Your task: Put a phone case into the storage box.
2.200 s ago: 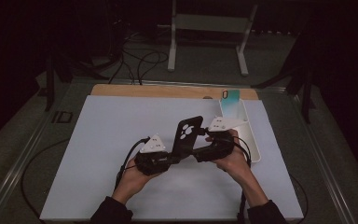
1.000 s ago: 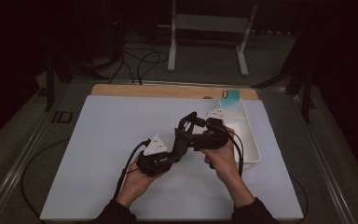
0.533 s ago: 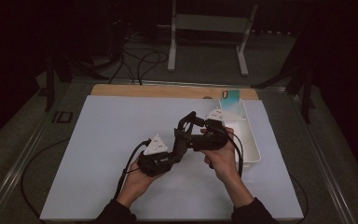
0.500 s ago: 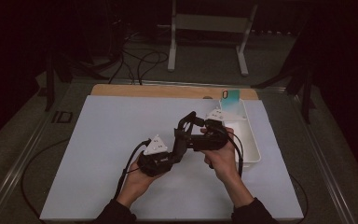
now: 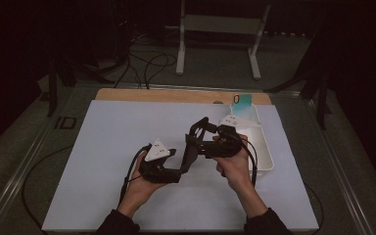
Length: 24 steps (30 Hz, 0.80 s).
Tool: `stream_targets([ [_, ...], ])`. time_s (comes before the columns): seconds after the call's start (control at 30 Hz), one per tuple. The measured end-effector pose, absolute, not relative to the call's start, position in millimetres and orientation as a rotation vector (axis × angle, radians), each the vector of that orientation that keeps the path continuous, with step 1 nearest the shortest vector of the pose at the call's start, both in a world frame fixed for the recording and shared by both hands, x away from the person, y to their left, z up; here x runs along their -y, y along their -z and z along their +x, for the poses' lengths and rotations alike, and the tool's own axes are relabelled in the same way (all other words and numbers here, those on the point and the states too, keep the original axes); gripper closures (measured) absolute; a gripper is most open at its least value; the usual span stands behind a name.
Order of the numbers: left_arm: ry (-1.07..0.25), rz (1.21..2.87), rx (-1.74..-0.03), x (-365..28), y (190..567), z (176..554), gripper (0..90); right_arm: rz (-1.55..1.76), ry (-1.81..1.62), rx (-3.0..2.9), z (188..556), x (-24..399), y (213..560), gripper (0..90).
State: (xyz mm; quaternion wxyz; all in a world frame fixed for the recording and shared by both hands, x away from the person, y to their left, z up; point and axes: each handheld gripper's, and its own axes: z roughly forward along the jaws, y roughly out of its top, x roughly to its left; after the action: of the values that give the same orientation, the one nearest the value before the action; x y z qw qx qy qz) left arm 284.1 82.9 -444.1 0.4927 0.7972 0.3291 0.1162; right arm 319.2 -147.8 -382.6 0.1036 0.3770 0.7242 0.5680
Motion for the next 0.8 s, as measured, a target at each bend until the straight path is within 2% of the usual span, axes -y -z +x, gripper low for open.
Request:
stream_targets([
  [0.13,-0.306,1.915,-0.821,-89.5,442.5,284.8,16.1,1.116,-1.667,-2.135,318.9,148.8,383.3,13.4],
  [0.23,-0.342,1.910,-0.835,-95.6,441.2,284.3,14.8,1.118,-1.667,-2.135,318.8,149.2,383.6,13.4],
  [0.47,-0.420,1.908,-0.862,-105.7,440.4,284.4,0.5,1.111,-1.660,-2.138,318.6,149.8,384.1,13.5],
  [0.8,-0.491,1.870,-0.910,-127.6,444.6,284.0,0.1,1.110,-1.644,-2.140,318.5,151.7,384.8,13.5],
])
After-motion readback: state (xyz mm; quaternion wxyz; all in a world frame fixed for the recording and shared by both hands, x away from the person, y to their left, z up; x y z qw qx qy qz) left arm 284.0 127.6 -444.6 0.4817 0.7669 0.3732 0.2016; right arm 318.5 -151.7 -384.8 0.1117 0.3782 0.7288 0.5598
